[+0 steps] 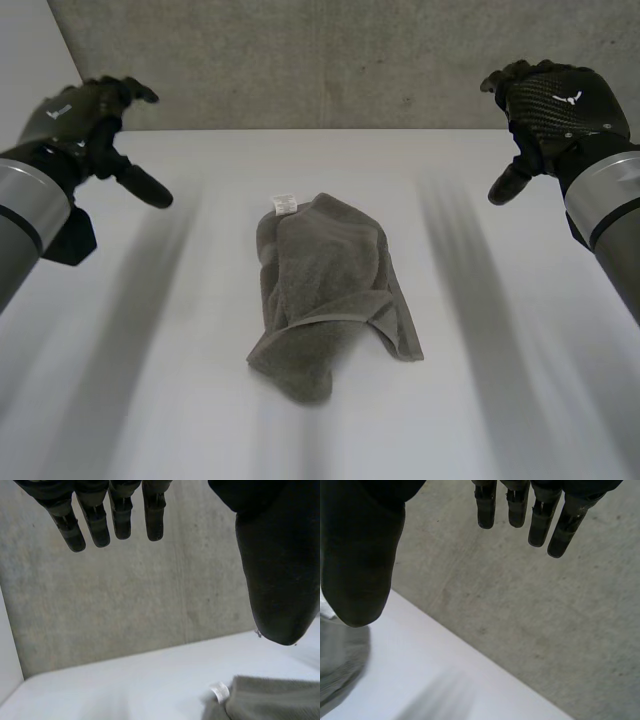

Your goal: Fold the towel.

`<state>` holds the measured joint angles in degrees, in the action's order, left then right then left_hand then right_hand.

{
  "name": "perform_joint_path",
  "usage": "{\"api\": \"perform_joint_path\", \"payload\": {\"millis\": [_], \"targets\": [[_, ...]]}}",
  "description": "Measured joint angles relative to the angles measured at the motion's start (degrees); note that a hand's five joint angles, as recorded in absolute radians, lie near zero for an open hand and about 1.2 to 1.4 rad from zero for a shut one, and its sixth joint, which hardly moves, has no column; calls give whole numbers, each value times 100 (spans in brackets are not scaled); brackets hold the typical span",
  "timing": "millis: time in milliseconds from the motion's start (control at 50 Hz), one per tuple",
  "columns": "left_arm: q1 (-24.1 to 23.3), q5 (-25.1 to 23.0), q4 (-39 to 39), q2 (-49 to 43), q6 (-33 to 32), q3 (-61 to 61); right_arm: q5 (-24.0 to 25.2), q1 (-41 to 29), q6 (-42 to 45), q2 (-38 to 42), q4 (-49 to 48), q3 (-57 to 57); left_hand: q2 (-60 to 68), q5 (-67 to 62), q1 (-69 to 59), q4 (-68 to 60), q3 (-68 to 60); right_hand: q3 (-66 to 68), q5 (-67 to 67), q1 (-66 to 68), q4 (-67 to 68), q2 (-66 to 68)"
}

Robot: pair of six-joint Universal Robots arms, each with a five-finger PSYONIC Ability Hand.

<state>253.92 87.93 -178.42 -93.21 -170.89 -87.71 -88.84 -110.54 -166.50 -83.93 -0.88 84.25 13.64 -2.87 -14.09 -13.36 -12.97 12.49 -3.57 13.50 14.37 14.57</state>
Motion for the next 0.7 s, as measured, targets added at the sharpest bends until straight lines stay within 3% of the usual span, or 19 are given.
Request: {"api": "perform_joint_path", "payload": {"millis": [140,360,700], "targets": [[-153,13,45,-143,-21,-32,297,167,-420,5,516,-138,0,0,0,0,0,0,0,0,0,0],[-189,-42,-6,-112,-33,-170,659,355,-955,-25,553,-126,0,0,0,0,0,0,0,0,0,0],[-248,-51,-8,-74,-39,-192,658,411,-946,-101,544,-129,0,0,0,0,0,0,0,-1,0,0]]}}
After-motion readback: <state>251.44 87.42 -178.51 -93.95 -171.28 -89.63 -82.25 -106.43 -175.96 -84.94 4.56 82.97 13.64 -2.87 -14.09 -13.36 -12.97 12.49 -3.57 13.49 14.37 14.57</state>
